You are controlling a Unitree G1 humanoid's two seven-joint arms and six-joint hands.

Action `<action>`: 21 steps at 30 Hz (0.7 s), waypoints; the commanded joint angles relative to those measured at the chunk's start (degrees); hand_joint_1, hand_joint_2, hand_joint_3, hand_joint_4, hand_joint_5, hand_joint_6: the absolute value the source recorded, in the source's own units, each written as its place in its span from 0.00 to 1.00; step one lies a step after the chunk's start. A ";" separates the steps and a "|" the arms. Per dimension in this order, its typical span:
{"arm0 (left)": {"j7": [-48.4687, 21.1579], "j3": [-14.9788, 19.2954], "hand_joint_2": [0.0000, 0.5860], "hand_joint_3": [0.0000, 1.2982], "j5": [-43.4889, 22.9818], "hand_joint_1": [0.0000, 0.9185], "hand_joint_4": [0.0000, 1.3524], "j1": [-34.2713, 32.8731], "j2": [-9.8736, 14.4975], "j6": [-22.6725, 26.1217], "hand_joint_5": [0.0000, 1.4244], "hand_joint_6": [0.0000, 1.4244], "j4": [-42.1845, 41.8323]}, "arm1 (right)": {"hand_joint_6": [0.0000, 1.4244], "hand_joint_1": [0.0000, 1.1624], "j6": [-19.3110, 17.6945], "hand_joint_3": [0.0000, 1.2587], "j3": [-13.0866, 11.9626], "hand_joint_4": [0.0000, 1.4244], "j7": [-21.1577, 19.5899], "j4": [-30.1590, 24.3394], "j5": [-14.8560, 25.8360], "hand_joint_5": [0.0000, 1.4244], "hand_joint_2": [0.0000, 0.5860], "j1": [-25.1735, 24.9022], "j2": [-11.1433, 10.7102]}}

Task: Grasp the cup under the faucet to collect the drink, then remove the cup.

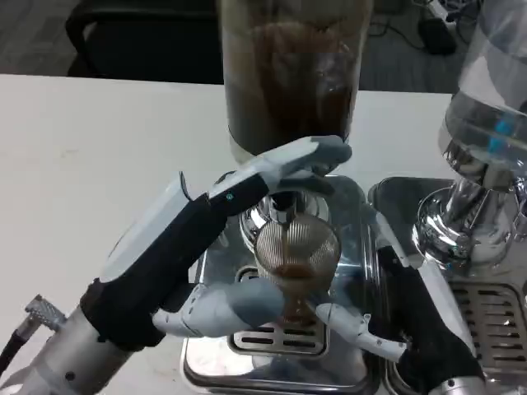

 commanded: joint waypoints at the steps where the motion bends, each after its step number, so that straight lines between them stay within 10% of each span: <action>1: -0.84 -0.90 0.20 0.17 0.87 0.00 0.10 0.32 0.17 0.81 0.22 0.17 -0.70 | 0.00 0.57 -2.54 0.00 -0.22 0.00 -0.16 1.56 1.01 0.00 0.36 -1.36 0.53; 21: -1.39 -0.57 0.20 0.17 0.42 0.00 0.11 0.40 0.92 1.82 0.23 0.17 -1.47 | 0.00 0.57 -5.67 0.00 -1.47 0.00 3.36 0.03 4.44 0.00 0.36 1.99 -1.55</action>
